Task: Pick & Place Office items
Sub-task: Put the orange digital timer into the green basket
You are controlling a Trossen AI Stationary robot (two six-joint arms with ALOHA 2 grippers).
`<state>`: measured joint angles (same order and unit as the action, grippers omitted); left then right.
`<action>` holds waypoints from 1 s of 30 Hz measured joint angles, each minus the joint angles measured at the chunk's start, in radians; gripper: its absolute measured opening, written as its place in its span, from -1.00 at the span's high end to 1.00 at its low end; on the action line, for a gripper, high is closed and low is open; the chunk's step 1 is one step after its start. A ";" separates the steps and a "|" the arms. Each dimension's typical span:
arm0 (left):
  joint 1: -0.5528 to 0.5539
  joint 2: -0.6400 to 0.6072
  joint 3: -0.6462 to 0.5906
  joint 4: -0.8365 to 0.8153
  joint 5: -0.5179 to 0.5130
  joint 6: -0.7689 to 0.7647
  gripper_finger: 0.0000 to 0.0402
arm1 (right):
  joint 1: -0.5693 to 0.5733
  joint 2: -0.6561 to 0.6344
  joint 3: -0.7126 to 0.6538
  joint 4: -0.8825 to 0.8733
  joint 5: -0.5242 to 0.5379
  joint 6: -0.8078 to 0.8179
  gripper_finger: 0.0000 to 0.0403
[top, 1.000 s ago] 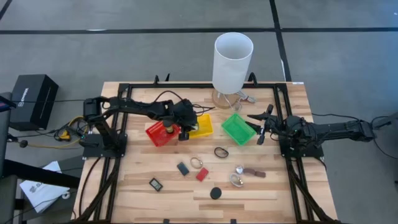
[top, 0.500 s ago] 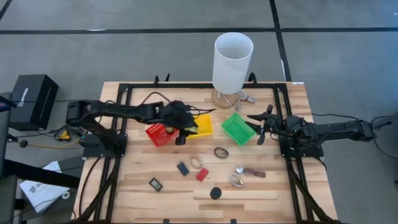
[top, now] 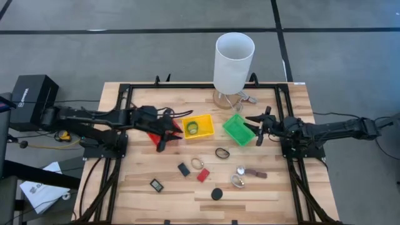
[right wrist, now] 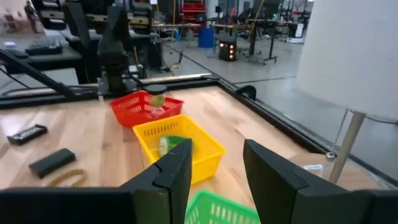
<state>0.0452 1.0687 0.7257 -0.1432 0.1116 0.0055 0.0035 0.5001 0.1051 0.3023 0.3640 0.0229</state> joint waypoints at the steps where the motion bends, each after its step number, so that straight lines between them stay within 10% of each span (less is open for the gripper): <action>1: 0.000 -0.016 -0.026 0.019 -0.010 -0.032 0.44 | -0.005 0.009 0.000 0.013 0.005 -0.018 0.33; 14: -0.001 -0.099 -0.172 0.138 -0.250 -0.096 0.47 | -0.039 0.055 0.000 0.176 0.021 -0.119 0.33; 30: -0.001 -0.100 -0.172 0.168 -0.249 -0.093 0.46 | 0.059 0.324 0.008 0.512 -0.393 -0.049 0.25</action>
<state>0.0441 0.9688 0.5541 0.0248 -0.1371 -0.0875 0.0630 0.8237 0.1129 0.8144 -0.0285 -0.0257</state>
